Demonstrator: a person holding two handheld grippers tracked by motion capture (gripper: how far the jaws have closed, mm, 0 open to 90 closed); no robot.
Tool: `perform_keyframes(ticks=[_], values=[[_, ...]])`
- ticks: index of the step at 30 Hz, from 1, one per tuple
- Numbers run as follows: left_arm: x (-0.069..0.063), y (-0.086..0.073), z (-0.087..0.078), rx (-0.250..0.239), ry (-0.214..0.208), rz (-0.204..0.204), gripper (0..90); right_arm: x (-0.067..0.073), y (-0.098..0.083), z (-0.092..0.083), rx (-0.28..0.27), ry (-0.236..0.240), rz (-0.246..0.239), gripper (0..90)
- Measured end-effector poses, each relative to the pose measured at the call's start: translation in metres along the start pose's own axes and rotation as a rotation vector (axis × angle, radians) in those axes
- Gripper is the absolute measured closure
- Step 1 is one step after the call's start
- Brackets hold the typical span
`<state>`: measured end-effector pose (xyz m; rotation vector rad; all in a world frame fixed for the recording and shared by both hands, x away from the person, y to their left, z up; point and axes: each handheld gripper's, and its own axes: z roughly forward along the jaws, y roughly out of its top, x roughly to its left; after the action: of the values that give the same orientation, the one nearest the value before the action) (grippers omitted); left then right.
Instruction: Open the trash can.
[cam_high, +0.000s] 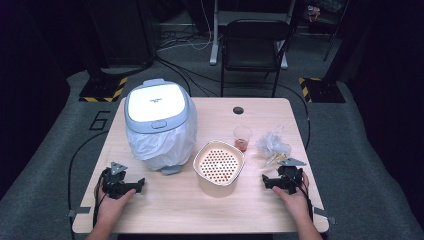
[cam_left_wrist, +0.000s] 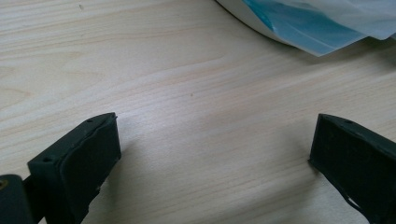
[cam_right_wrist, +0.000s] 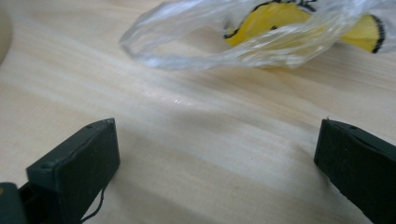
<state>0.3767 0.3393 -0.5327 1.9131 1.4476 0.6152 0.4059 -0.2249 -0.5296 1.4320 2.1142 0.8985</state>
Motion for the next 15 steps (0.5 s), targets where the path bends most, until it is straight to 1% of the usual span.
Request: perform_keyframes(ticks=[2, 3, 4, 7, 8, 10, 11, 12, 13, 14, 15], values=[[-0.001, 0.000, -0.001, -0.003, 0.001, 0.007, 3.9, -0.001, -0.002, -0.001, 0.000, 0.013, -0.021, 0.0], [-0.001, 0.000, -0.001, -0.003, 0.001, 0.007, 4.8, -0.001, -0.002, -0.001, 0.000, 0.013, -0.021, 0.0], [-0.003, -0.001, -0.001, -0.009, 0.004, -0.010, 5.4, 0.000, -0.002, -0.001, 0.001, 0.015, -0.018, 0.0], [-0.004, -0.001, -0.002, -0.017, 0.012, -0.014, 9.3, 0.000, -0.002, -0.002, 0.001, 0.015, -0.017, 0.0], [-0.006, -0.001, -0.002, -0.024, 0.017, -0.024, 10.7, 0.000, -0.002, -0.002, 0.001, 0.015, -0.017, 0.0], [-0.008, -0.001, -0.003, -0.023, 0.021, -0.028, 13.3, 0.000, -0.002, -0.001, 0.001, 0.015, -0.018, 0.0], [-0.008, -0.001, -0.003, -0.023, 0.021, -0.028, 14.7, 0.000, -0.002, -0.001, 0.001, 0.015, -0.018, 0.0], [-0.008, -0.002, -0.005, -0.014, 0.025, -0.010, 14.9, 0.000, -0.002, -0.002, 0.002, 0.013, -0.018, 0.0], [-0.008, -0.002, -0.005, -0.014, 0.025, -0.010, 14.9, 0.000, -0.002, -0.002, 0.002, 0.013, -0.018, 0.0], [-0.011, -0.002, -0.004, -0.036, 0.028, -0.033, 15.1, 0.000, -0.002, -0.002, 0.001, 0.015, -0.018, 0.0], [-0.011, -0.002, -0.004, -0.036, 0.028, -0.033, 15.4, 0.000, -0.002, -0.002, 0.001, 0.015, -0.018, 0.0]])
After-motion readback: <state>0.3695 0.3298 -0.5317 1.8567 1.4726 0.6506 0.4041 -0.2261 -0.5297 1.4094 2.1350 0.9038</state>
